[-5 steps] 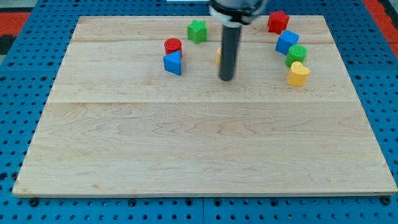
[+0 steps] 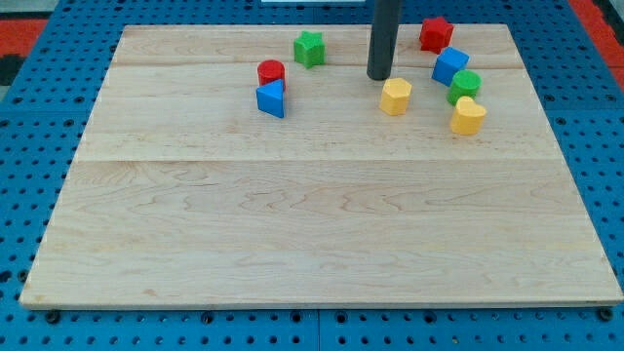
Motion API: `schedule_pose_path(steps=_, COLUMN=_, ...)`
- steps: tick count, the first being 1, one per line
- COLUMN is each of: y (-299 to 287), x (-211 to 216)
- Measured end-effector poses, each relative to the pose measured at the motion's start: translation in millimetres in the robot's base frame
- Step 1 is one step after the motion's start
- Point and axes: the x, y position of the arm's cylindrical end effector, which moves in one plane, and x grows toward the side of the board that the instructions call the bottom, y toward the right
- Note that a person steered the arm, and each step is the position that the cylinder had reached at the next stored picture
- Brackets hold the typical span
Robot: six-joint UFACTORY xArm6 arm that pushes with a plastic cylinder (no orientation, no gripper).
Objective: Slide the yellow hexagon closer to the yellow heart
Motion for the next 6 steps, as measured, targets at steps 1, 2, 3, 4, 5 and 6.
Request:
schedule_pose_path(steps=1, y=-1, x=58)
schedule_pose_path(steps=2, y=-15, x=52)
schedule_pose_path(steps=3, y=1, x=41)
schedule_pose_path(steps=4, y=35, x=82)
schedule_pose_path(steps=5, y=36, x=112)
schedule_pose_path(steps=6, y=42, x=123)
